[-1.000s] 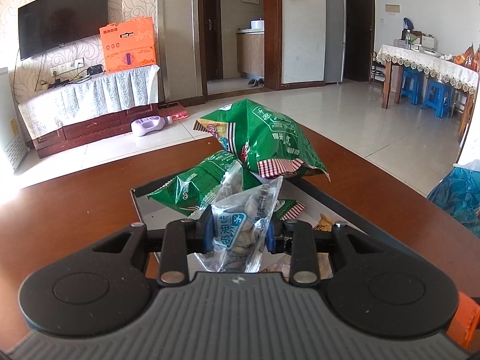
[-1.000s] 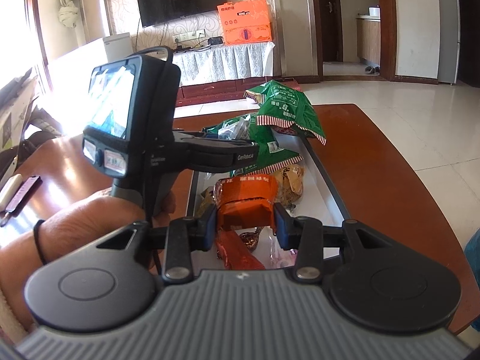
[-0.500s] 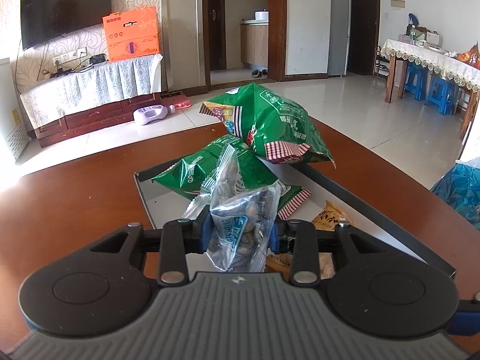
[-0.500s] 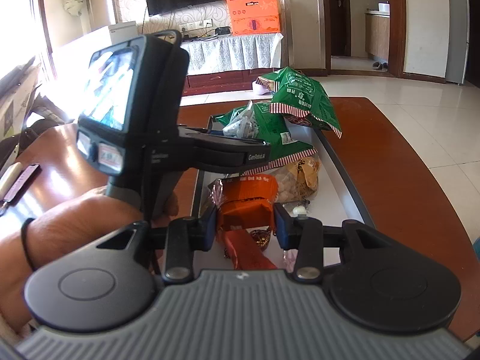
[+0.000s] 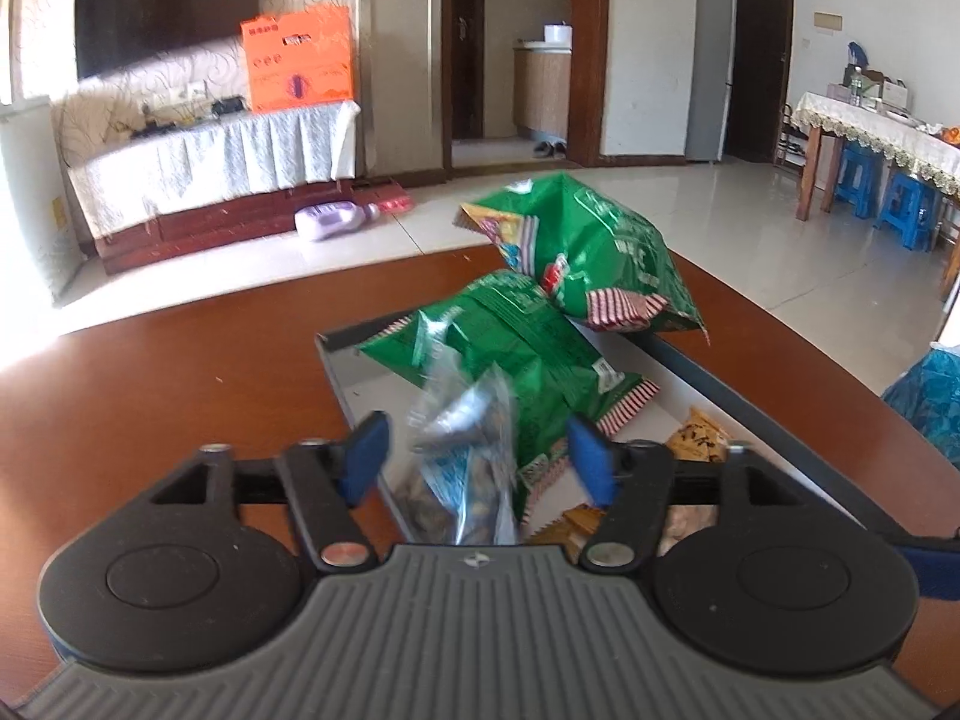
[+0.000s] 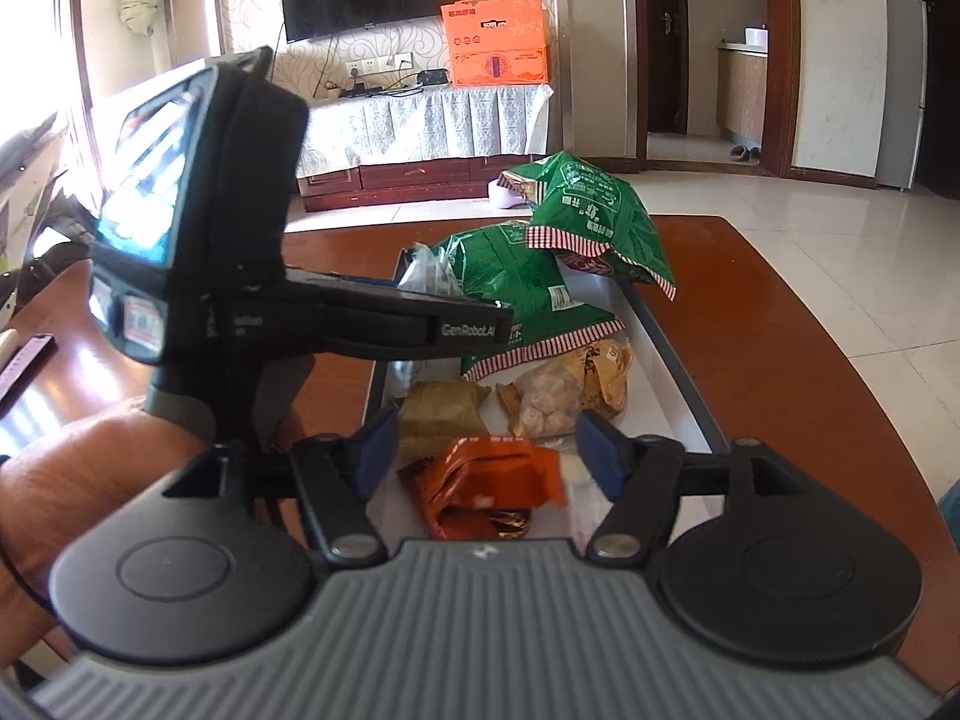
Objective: Organize snacks
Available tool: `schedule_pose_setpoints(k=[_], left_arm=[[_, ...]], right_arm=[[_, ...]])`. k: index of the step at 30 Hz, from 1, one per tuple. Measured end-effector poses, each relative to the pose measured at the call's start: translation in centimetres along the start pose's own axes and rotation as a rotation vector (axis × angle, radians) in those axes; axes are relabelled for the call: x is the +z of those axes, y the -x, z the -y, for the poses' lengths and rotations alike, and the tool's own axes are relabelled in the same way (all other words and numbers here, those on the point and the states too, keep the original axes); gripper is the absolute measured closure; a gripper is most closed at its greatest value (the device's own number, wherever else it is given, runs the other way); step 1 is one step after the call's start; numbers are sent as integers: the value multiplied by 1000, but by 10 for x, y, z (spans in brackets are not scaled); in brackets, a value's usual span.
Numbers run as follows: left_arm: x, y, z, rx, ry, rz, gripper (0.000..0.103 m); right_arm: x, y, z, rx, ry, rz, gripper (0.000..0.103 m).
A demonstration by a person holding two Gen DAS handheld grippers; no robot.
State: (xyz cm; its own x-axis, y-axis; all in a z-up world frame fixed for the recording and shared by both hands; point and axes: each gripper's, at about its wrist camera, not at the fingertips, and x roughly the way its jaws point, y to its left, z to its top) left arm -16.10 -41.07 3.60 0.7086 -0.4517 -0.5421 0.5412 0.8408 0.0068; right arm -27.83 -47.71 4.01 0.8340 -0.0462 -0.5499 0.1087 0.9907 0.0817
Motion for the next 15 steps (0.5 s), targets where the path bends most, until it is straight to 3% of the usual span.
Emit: schedule_pose_setpoints(k=[5,11,15], left_arm=[[-1,24,-8,18,6,46,20],[-2,63,-13,13,4,114,17],[-6,88,-13,29,-12,152,13]], right_arm=[[-4,14,-2,22,-26,26,31],[-9,38,-9,37,-64,91,31],[-22,59,-15,38,-77,122,25]])
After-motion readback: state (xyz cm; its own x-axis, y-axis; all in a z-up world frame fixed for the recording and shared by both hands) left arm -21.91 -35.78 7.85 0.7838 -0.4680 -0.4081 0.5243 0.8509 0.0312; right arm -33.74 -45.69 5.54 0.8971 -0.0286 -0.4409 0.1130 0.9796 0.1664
